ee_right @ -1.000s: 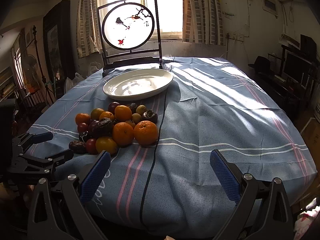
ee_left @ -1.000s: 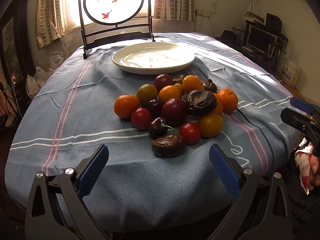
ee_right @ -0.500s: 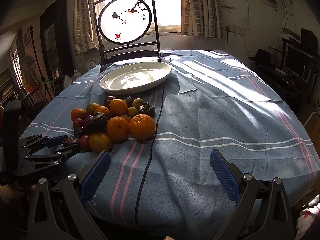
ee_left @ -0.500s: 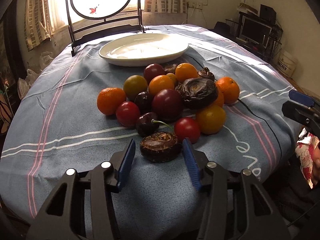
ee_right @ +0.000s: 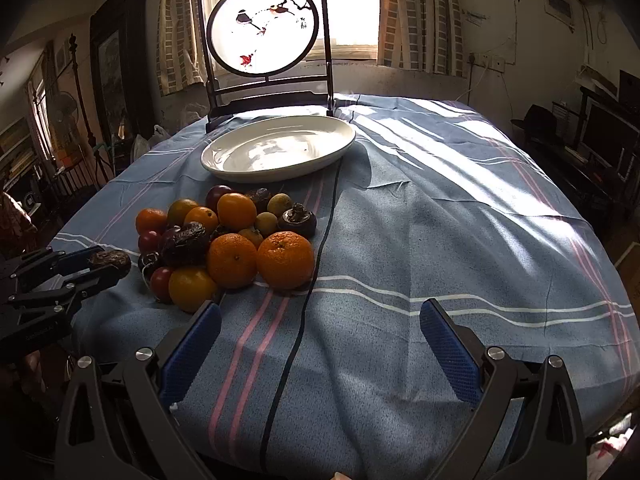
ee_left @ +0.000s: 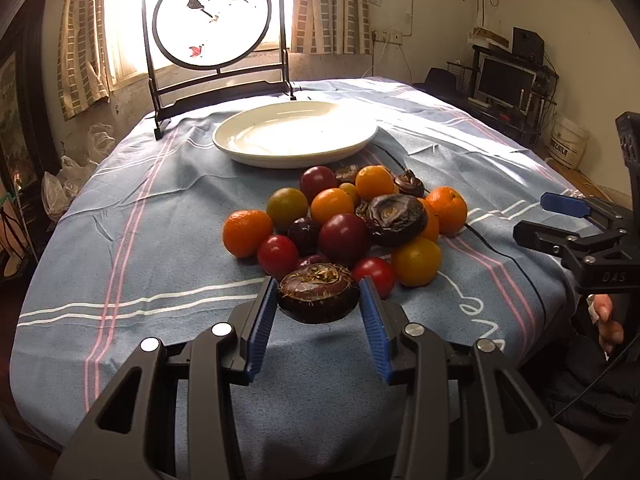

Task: Organize fruits
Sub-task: 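Grasp a dark brown dried fruit with the left tool while the right tool grasps a mandarin, then lower the brown fruit onto the white plate with the left tool while the right tool places the mandarin there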

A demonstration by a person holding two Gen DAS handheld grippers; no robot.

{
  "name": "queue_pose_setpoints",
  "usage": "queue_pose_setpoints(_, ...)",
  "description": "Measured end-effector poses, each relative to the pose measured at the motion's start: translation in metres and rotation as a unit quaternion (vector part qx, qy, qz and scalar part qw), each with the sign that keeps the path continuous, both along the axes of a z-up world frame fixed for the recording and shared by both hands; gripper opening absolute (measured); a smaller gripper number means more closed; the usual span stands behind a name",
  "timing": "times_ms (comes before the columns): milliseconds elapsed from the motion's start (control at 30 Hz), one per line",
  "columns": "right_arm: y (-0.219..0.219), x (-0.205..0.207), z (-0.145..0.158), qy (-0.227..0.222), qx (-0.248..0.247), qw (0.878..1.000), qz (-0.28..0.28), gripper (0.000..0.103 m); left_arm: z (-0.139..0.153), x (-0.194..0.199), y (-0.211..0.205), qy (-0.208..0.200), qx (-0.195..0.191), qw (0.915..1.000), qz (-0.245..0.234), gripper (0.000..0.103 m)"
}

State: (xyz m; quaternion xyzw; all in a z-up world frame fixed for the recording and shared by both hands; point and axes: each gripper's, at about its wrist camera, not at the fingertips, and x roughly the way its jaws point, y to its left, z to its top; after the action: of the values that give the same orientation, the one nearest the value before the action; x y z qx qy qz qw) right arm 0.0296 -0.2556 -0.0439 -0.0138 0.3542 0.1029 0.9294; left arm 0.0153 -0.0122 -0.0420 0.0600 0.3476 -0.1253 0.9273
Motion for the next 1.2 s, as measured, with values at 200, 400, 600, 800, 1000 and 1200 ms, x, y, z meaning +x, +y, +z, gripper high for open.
queue_pose_setpoints(200,0.013,0.038,-0.009,0.011,-0.011,0.999,0.04,0.076,0.005,0.001,0.005,-0.006,-0.001,1.0,0.007,0.041)
queue_pose_setpoints(400,0.027,0.056,-0.026,0.04,-0.032,0.996,0.079,0.07,0.003,0.007,0.01,-0.001,-0.009,0.9999,0.011,0.041)
queue_pose_setpoints(600,0.036,0.063,-0.024,0.051,-0.023,0.994,0.092,0.044,-0.002,0.013,0.013,0.005,-0.016,0.9998,0.014,0.041)
queue_pose_setpoints(800,0.019,0.048,-0.019,0.034,0.016,0.996,0.076,0.043,0.001,0.011,0.021,-0.005,-0.024,0.9994,0.022,0.041)
queue_pose_setpoints(1000,-0.003,0.041,-0.004,0.015,0.048,0.997,0.063,0.043,0.008,0.01,0.024,-0.019,-0.031,0.999,0.027,0.041)
queue_pose_setpoints(1200,-0.008,0.064,0.028,-0.003,0.07,0.995,0.066,0.043,0.039,0.034,0.02,-0.041,-0.03,0.9986,0.015,0.041)
